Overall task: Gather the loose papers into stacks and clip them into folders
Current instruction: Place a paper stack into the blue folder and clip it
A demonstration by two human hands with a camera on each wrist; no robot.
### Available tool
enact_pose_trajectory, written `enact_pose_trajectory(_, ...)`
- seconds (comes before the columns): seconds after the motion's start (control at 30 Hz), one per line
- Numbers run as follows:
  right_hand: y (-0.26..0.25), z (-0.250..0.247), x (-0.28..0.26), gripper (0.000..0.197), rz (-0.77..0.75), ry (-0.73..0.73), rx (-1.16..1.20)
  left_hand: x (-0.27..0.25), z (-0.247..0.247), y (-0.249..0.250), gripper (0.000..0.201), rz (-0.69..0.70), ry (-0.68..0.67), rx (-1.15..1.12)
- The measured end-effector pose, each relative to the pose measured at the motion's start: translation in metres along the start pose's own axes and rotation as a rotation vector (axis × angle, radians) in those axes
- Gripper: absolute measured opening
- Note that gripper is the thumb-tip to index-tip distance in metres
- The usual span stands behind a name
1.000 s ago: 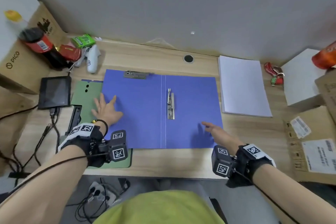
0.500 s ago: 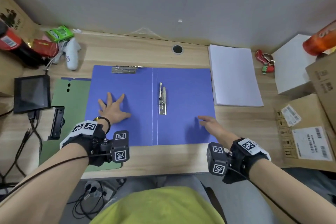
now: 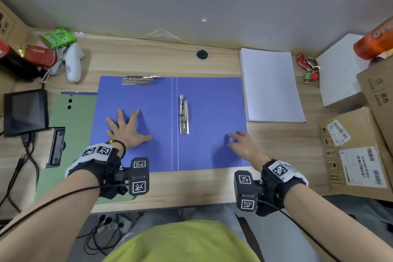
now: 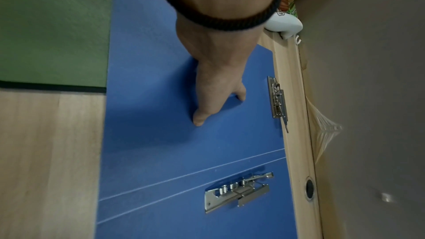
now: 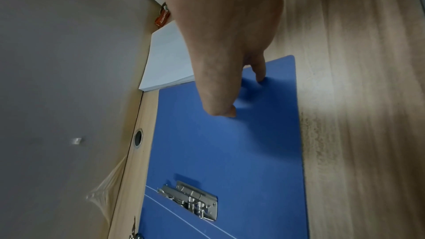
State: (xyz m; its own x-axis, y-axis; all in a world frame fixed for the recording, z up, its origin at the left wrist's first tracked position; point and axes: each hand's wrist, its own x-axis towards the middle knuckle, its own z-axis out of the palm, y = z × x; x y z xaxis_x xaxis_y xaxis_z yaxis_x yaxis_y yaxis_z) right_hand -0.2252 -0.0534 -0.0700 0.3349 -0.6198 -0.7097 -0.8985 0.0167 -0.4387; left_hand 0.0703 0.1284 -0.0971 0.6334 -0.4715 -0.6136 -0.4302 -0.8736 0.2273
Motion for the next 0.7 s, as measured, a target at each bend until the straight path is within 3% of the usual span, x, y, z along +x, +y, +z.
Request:
enact_pose_trajectory(0.13, -0.001, -0.007, 0.0, 0.043, -0.011, 0.012, 0.007, 0.001, -0.007, 0.036, 0.07, -0.029, 0.02, -0.174)
enact_pose_trajectory(0.37, 0.019, -0.052, -0.002, 0.033, 0.089, -0.122, 0.51, -0.013, 0.012, 0.157, 0.034, 0.227, -0.043, -0.465)
enact_pose_trajectory(0.47, 0.04, -0.074, 0.004, 0.025, 0.122, -0.123, 0.62, -0.012, 0.027, 0.193, 0.03, 0.227, -0.041, -0.321)
enact_pose_trajectory(0.6, 0.068, -0.107, 0.012, 0.023, 0.134, -0.039, 0.713, -0.012, 0.042, 0.217, 0.036, 0.112, -0.022, -0.137)
enact_pose_trajectory(0.7, 0.087, -0.13, 0.022, 0.022, 0.146, 0.093, 0.752, -0.016, 0.048, 0.226, 0.034, 0.123, 0.149, -0.095)
